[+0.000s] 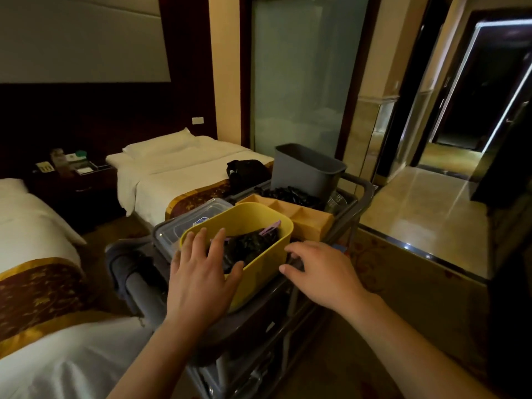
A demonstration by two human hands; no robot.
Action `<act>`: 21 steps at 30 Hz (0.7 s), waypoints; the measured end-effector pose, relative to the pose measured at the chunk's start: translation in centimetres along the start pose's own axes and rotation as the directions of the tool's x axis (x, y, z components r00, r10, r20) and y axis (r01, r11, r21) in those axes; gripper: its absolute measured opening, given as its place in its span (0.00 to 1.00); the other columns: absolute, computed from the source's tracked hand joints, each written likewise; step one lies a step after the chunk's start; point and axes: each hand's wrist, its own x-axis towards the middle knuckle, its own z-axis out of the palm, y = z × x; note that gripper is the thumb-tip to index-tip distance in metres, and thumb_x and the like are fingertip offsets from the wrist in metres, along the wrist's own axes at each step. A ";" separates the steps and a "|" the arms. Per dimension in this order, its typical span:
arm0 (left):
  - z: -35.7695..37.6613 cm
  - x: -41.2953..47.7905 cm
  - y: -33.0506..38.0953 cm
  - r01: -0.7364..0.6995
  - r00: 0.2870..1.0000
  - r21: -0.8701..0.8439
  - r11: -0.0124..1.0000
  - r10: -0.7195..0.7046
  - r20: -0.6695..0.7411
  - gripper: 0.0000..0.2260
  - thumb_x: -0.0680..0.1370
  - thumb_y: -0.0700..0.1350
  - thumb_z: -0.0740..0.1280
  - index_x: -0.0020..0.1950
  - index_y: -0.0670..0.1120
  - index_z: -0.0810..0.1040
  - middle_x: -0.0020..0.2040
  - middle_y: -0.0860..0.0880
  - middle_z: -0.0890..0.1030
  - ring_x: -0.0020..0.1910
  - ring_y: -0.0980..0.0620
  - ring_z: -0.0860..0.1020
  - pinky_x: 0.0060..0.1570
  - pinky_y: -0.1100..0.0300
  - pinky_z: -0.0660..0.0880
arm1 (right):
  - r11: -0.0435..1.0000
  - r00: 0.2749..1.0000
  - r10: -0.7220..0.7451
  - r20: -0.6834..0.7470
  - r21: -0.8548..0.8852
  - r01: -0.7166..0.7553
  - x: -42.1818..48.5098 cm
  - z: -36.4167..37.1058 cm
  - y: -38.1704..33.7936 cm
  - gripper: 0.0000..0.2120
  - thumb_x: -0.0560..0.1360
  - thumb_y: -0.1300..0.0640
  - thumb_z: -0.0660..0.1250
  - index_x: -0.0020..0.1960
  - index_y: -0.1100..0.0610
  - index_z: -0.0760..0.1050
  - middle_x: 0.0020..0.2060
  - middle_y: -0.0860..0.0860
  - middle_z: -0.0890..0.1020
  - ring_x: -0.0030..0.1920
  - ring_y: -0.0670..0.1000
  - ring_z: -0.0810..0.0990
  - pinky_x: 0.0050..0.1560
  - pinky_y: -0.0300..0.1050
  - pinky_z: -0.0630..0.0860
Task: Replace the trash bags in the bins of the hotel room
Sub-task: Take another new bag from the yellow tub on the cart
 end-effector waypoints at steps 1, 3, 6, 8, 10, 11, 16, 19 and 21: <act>0.6 1.3 0.2 0.005 1.000 0.009 1.000 -0.005 0.002 0.34 0.75 0.68 0.48 0.78 0.54 0.55 0.78 0.44 0.61 0.79 0.42 0.54 0.75 0.41 0.57 | 1.000 1.000 -0.006 -0.006 -0.004 0.006 1.3 0.1 0.6 0.23 0.78 0.37 0.61 0.70 0.44 0.71 0.58 0.43 0.79 0.60 0.48 0.76 0.51 0.47 0.79; 1.9 4.1 0.6 0.018 0.999 0.026 0.999 -0.019 0.029 0.34 0.77 0.68 0.48 0.79 0.54 0.53 0.79 0.44 0.58 0.79 0.42 0.52 0.75 0.41 0.54 | 1.000 1.000 -0.012 -0.011 -0.011 0.012 3.8 0.4 1.9 0.23 0.78 0.38 0.61 0.70 0.45 0.71 0.59 0.43 0.79 0.60 0.47 0.76 0.51 0.48 0.79; 3.5 7.9 1.0 0.057 0.995 0.038 0.998 -0.060 0.077 0.33 0.77 0.69 0.50 0.79 0.55 0.51 0.80 0.44 0.55 0.80 0.41 0.49 0.76 0.38 0.52 | 0.999 1.000 -0.023 0.009 -0.022 0.023 7.8 0.8 3.8 0.23 0.78 0.38 0.62 0.69 0.45 0.72 0.57 0.43 0.80 0.57 0.47 0.78 0.49 0.48 0.80; 4.5 9.8 1.1 0.078 0.991 0.053 0.996 -0.083 0.103 0.34 0.76 0.70 0.49 0.79 0.57 0.50 0.81 0.45 0.53 0.80 0.41 0.47 0.75 0.37 0.50 | 1.000 0.999 -0.019 0.035 -0.023 0.019 10.3 0.8 5.1 0.21 0.78 0.39 0.62 0.67 0.45 0.74 0.55 0.44 0.81 0.55 0.48 0.78 0.48 0.49 0.80; 5.3 11.4 0.9 0.094 0.986 0.085 0.992 -0.105 0.132 0.35 0.75 0.72 0.46 0.79 0.59 0.48 0.81 0.46 0.51 0.80 0.41 0.45 0.75 0.36 0.46 | 1.000 0.999 -0.011 0.040 -0.028 0.012 12.9 0.7 6.5 0.19 0.77 0.39 0.62 0.64 0.46 0.76 0.54 0.45 0.81 0.54 0.49 0.79 0.48 0.50 0.80; 5.7 12.0 0.7 0.108 0.981 0.104 0.989 -0.123 0.149 0.36 0.73 0.74 0.45 0.78 0.60 0.46 0.81 0.46 0.51 0.80 0.41 0.44 0.75 0.35 0.45 | 0.999 0.999 -0.009 0.040 -0.031 0.011 14.1 0.7 7.2 0.19 0.77 0.39 0.62 0.63 0.47 0.76 0.54 0.45 0.82 0.54 0.49 0.79 0.48 0.50 0.79; 7.8 14.0 0.3 0.236 0.940 0.140 0.961 -0.263 0.216 0.40 0.69 0.76 0.39 0.78 0.62 0.42 0.81 0.47 0.45 0.79 0.41 0.42 0.75 0.34 0.44 | 0.997 0.995 0.013 0.096 -0.075 -0.006 20.9 2.6 12.3 0.21 0.78 0.42 0.62 0.69 0.47 0.72 0.63 0.46 0.77 0.59 0.51 0.79 0.51 0.46 0.76; 9.3 14.8 0.3 0.315 0.910 0.167 0.934 -0.347 0.226 0.42 0.66 0.78 0.37 0.78 0.63 0.40 0.81 0.49 0.43 0.79 0.42 0.41 0.75 0.35 0.45 | 0.993 0.977 0.001 0.214 -0.111 0.024 26.3 4.6 15.6 0.21 0.80 0.43 0.59 0.72 0.46 0.68 0.70 0.51 0.70 0.67 0.56 0.72 0.60 0.54 0.76; 10.2 15.3 0.2 0.366 0.893 0.185 0.912 -0.400 0.207 0.43 0.65 0.78 0.36 0.77 0.63 0.40 0.81 0.49 0.44 0.80 0.43 0.43 0.76 0.36 0.46 | 0.991 0.957 -0.004 0.291 -0.130 0.044 29.8 5.8 17.4 0.22 0.81 0.44 0.58 0.74 0.46 0.65 0.76 0.54 0.61 0.73 0.60 0.64 0.66 0.58 0.71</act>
